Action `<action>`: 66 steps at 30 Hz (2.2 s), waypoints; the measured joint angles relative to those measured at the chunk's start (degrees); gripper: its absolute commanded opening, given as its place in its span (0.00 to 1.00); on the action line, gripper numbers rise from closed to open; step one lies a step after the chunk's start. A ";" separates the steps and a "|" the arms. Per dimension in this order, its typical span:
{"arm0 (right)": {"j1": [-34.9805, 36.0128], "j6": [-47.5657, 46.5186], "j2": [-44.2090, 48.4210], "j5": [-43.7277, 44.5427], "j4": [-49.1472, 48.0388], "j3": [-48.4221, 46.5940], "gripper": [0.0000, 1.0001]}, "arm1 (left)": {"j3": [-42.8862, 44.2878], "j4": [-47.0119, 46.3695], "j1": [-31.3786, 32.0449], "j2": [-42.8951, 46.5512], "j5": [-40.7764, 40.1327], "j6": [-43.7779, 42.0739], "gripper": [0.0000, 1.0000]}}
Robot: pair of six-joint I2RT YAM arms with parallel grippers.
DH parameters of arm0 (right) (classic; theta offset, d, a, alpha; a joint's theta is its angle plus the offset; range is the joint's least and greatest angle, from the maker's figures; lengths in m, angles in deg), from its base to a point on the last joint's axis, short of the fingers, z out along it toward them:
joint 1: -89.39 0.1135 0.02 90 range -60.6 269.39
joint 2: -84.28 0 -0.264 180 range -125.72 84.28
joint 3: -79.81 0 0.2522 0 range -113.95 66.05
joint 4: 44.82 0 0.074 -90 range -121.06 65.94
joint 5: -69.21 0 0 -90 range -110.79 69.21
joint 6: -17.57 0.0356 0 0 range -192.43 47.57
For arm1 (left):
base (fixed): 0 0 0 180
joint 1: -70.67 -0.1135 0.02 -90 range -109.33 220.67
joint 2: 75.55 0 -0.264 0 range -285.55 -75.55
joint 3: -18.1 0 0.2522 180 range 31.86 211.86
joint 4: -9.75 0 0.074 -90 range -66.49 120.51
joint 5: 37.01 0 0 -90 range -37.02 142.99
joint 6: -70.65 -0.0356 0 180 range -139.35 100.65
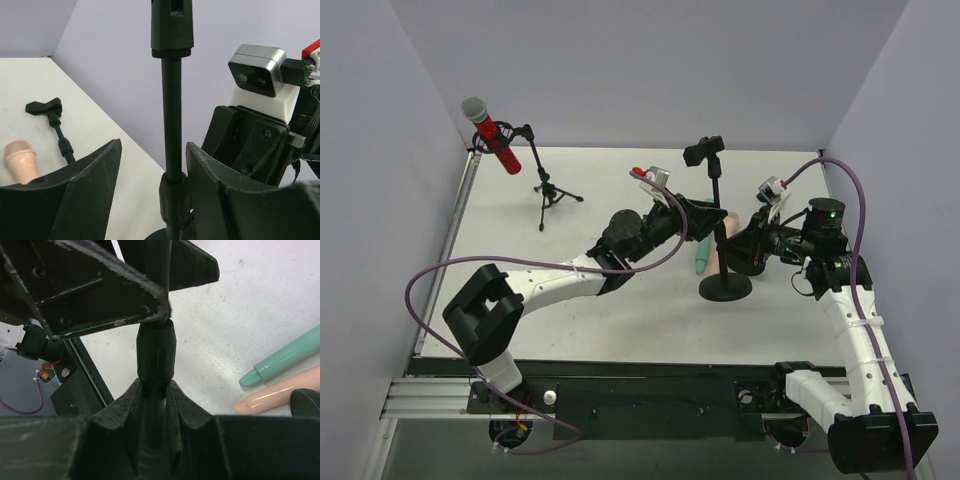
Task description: Attach the microphones to the stand
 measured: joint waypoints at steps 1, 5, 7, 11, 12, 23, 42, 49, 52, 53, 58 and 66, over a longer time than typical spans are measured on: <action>0.00 -0.04 0.20 -0.04 0.00 0.00 0.00 | 0.50 -0.09 0.00 -0.46 0.02 0.11 0.59; 0.00 -0.31 0.46 -0.04 0.04 0.00 0.00 | 1.31 -0.20 0.39 -1.05 0.13 0.81 0.46; 0.04 -0.46 0.44 -0.04 0.11 0.00 0.00 | 1.40 -0.31 0.44 -1.05 0.20 0.76 0.42; 0.07 -1.57 0.44 -0.09 0.59 0.00 0.00 | 2.10 -0.09 0.52 -1.20 0.63 0.17 0.29; 0.07 -1.97 0.44 -0.04 0.81 0.00 0.00 | 2.69 0.15 0.52 -1.36 0.94 -0.15 0.17; 0.09 -9.81 0.61 -2.99 4.87 -0.02 0.96 | -0.83 1.46 -3.65 0.28 10.47 -4.63 0.00; -0.42 -30.14 -2.97 -2.32 18.45 -0.11 0.98 | -18.10 2.99 -13.49 10.12 41.27 -32.04 0.00; -1.64 -31.08 -3.34 -2.32 18.99 -0.11 0.98 | -14.84 -12.02 -13.53 -3.15 41.33 -25.29 0.00; -1.64 -31.74 -3.34 -2.32 19.71 -0.13 0.98 | -14.95 -16.46 -13.53 -5.05 41.31 -22.97 0.18; -1.64 -32.00 -3.39 -2.34 20.00 -0.13 0.98 | -15.30 -17.59 -13.53 -5.18 41.22 -22.60 0.22; -1.86 -33.92 -4.70 -2.40 21.92 -0.74 0.98 | -19.74 -21.14 -13.77 -4.59 40.54 -23.12 0.36; -1.90 -36.28 -6.01 -2.36 24.24 -1.42 0.98 | -27.63 -21.88 -14.95 1.25 37.55 -25.07 0.64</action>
